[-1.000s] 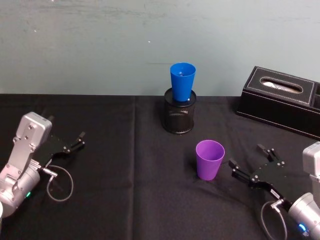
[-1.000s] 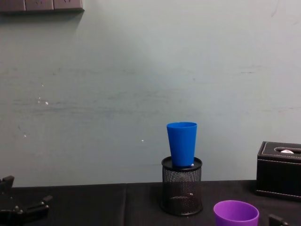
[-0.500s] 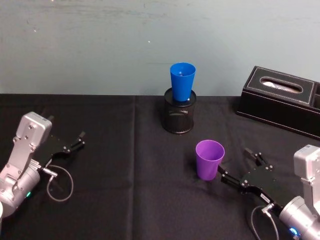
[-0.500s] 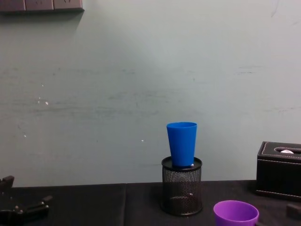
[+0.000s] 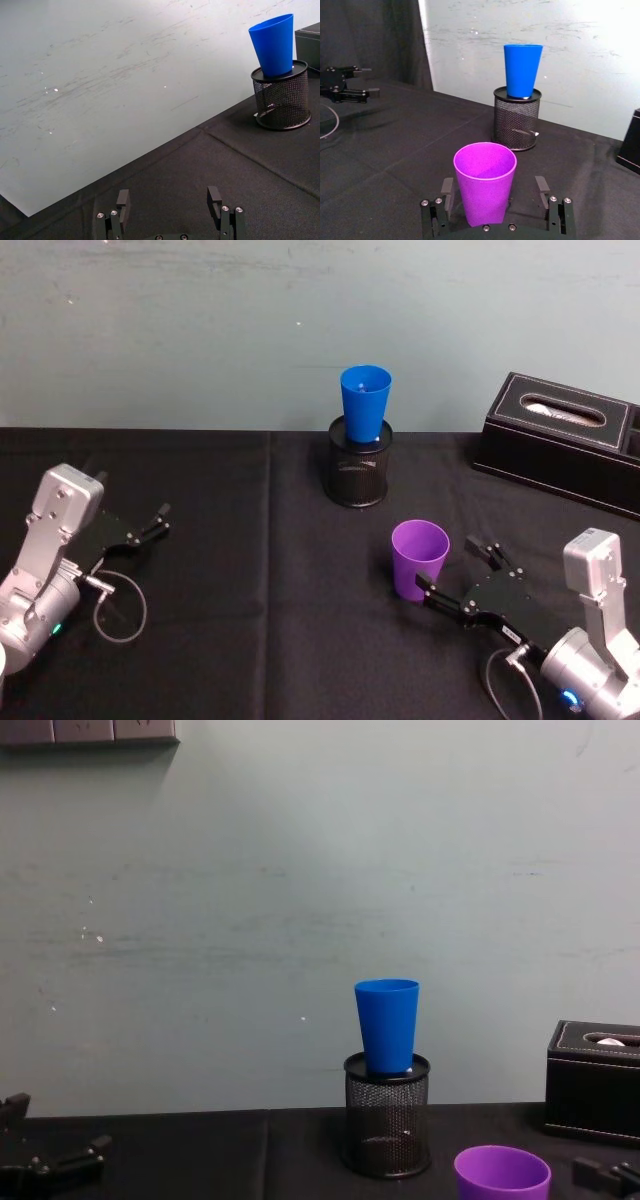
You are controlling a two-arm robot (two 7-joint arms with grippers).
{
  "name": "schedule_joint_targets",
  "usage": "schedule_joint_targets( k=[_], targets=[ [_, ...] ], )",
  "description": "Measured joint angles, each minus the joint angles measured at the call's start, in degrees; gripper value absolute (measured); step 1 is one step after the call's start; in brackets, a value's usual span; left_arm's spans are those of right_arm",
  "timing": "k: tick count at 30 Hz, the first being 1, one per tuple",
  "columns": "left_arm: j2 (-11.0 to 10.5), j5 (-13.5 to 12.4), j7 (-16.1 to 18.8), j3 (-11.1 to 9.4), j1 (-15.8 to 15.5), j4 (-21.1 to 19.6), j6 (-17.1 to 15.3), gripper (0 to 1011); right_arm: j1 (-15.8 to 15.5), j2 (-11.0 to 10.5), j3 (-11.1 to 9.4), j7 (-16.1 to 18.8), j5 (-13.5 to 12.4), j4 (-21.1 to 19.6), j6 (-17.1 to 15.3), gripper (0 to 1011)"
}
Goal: Pick up one cup with a gripper and tap it against the other cup.
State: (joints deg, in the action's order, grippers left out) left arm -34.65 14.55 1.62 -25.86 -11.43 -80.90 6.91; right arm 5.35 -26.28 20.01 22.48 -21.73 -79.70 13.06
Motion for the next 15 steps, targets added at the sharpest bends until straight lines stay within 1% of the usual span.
schedule_joint_targets(
  k=[15],
  targets=[
    [0.00, 0.00, 0.00, 0.00, 0.00, 0.00, 0.00, 1011, 2.66, 2.46, 0.01, 2.80, 1.80, 3.87, 0.23, 1003]
  ],
)
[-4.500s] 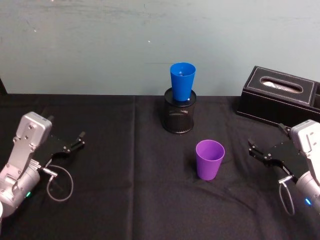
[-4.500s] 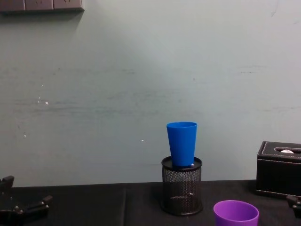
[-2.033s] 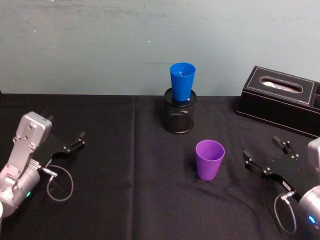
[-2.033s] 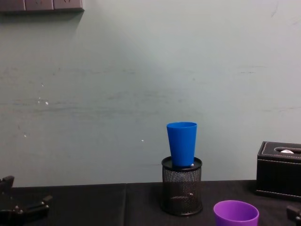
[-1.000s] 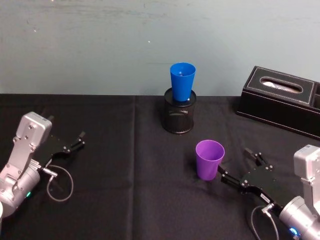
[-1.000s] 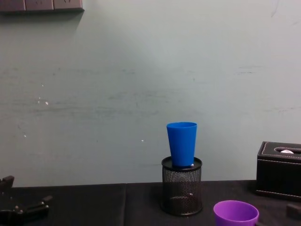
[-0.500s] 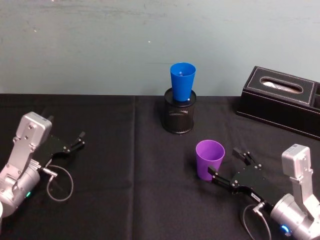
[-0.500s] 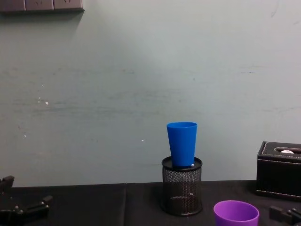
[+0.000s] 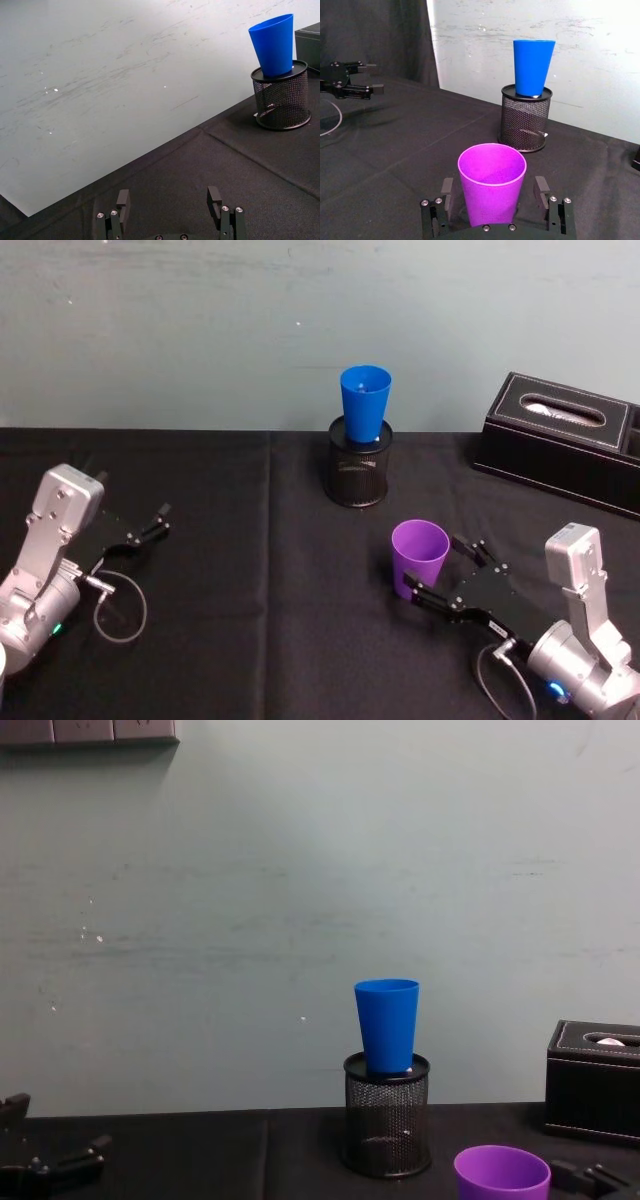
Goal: Pick up one cup with a gripper and tap it against the other cup.
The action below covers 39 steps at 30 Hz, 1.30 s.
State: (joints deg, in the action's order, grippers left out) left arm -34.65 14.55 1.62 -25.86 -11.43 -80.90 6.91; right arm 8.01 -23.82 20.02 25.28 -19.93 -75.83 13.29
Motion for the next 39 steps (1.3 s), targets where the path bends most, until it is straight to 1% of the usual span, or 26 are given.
schedule_joint_targets(
  k=[19, 31, 36, 39],
  targets=[
    [0.00, 0.00, 0.00, 0.00, 0.00, 0.00, 0.00, 1011, 3.08, 3.11, -1.08, 1.98, 2.16, 4.01, 0.53, 1002],
    [0.00, 0.00, 0.00, 0.00, 0.00, 0.00, 0.00, 1011, 4.52, 4.26, -1.03, 3.02, 2.58, 6.07, 0.50, 1003],
    [0.00, 0.00, 0.00, 0.00, 0.00, 0.00, 0.00, 1011, 4.86, 4.65, -0.99, 3.61, 2.27, 6.74, 0.50, 1003],
    [0.00, 0.00, 0.00, 0.00, 0.00, 0.00, 0.00, 1011, 5.07, 4.80, -0.94, 4.32, 1.94, 7.34, 1.09, 1003]
  ],
)
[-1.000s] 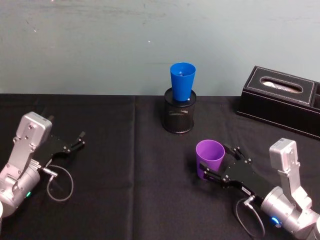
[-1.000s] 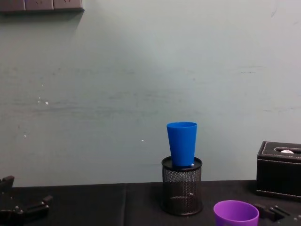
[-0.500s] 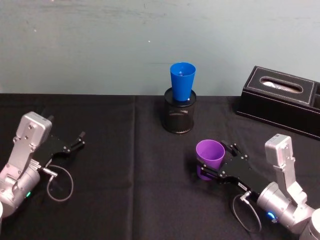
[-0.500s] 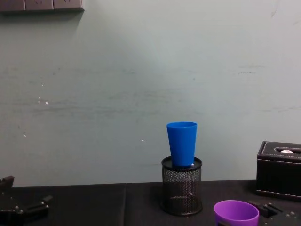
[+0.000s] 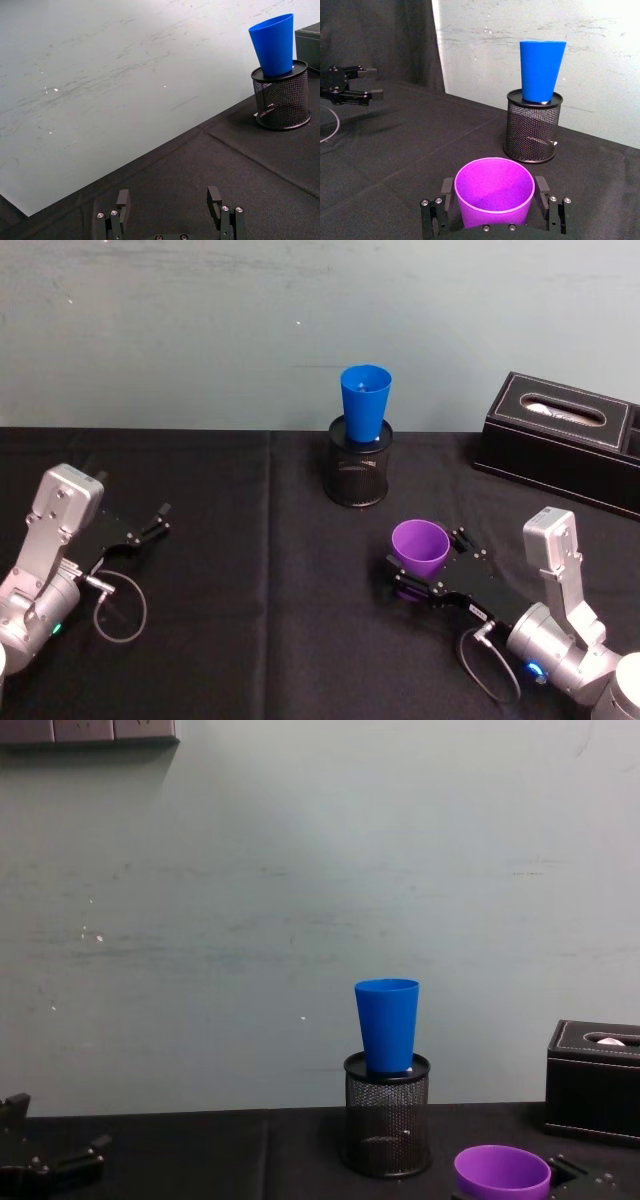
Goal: Pick up one cup with a gripper and tap it against the other cup.
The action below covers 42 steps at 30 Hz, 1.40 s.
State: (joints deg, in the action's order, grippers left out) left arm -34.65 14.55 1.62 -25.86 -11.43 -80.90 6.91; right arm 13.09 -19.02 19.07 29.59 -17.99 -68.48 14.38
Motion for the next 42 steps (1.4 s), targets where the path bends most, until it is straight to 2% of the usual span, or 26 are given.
schedule_joint_targets(
  k=[12, 16, 17, 20, 22, 42],
  targets=[
    [0.00, 0.00, 0.00, 0.00, 0.00, 0.00, 0.00, 1011, -0.08, -0.05, 0.04, -0.10, 0.00, -0.15, -0.06, 995],
    [0.00, 0.00, 0.00, 0.00, 0.00, 0.00, 0.00, 1011, -0.09, -0.07, 0.04, -0.16, 0.00, -0.20, -0.11, 928],
    [0.00, 0.00, 0.00, 0.00, 0.00, 0.00, 0.00, 1011, -0.10, -0.07, 0.04, -0.18, 0.01, -0.21, -0.12, 877],
    [0.00, 0.00, 0.00, 0.00, 0.00, 0.00, 0.00, 1011, -0.12, -0.09, 0.04, -0.23, 0.02, -0.23, -0.15, 805],
    [0.00, 0.00, 0.00, 0.00, 0.00, 0.00, 0.00, 1011, -0.13, -0.10, 0.04, -0.25, 0.02, -0.24, -0.15, 783],
    [0.00, 0.00, 0.00, 0.00, 0.00, 0.00, 0.00, 1011, -0.15, -0.12, 0.03, -0.47, 0.07, -0.33, -0.26, 732]
  ],
)
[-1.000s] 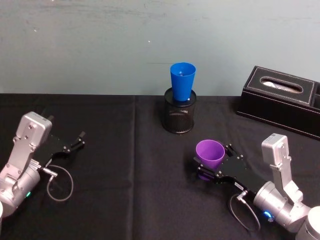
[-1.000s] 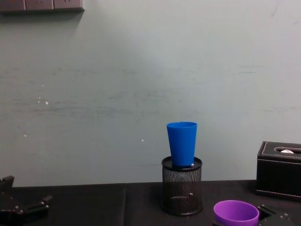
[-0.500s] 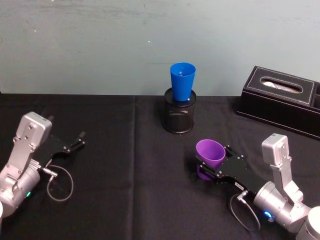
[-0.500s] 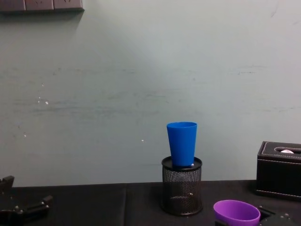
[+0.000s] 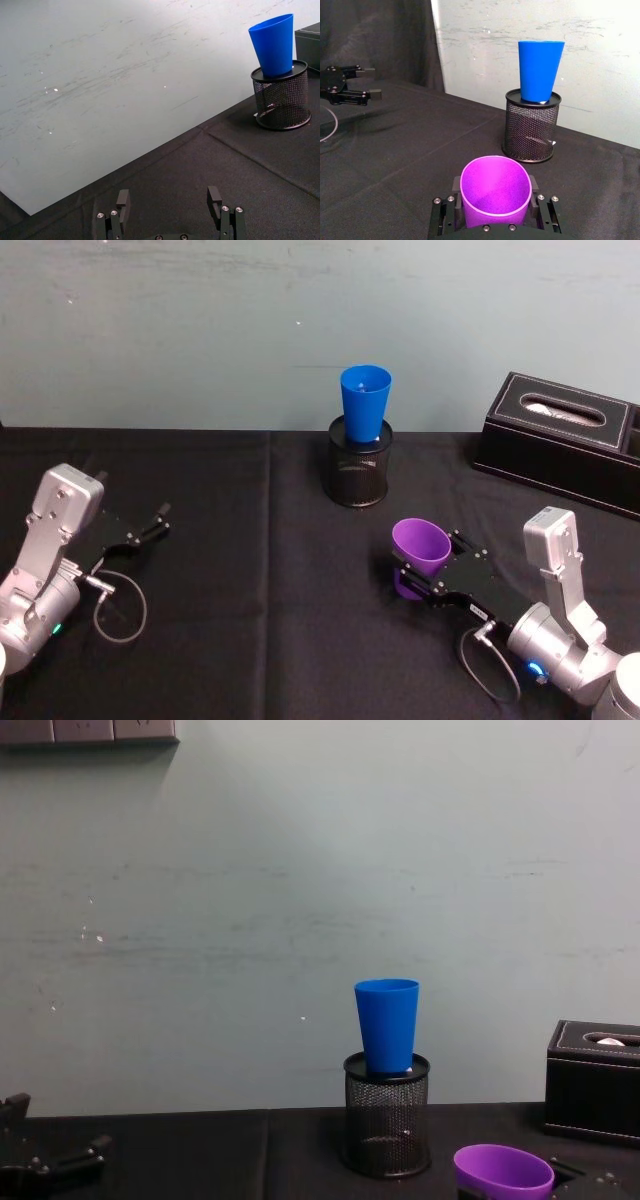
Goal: Pick up one cup with a gripper and tap it against the other cup.
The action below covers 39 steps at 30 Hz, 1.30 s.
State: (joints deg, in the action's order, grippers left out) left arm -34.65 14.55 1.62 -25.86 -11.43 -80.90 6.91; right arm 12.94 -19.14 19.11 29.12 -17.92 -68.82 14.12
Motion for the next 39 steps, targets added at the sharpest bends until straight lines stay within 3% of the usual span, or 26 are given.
schedule_joint_targets(
  k=[39],
  targets=[
    [0.00, 0.00, 0.00, 0.00, 0.00, 0.00, 0.00, 1011, -0.85, -0.40, -0.03, -0.51, 1.17, -1.69, 0.83, 732]
  ],
)
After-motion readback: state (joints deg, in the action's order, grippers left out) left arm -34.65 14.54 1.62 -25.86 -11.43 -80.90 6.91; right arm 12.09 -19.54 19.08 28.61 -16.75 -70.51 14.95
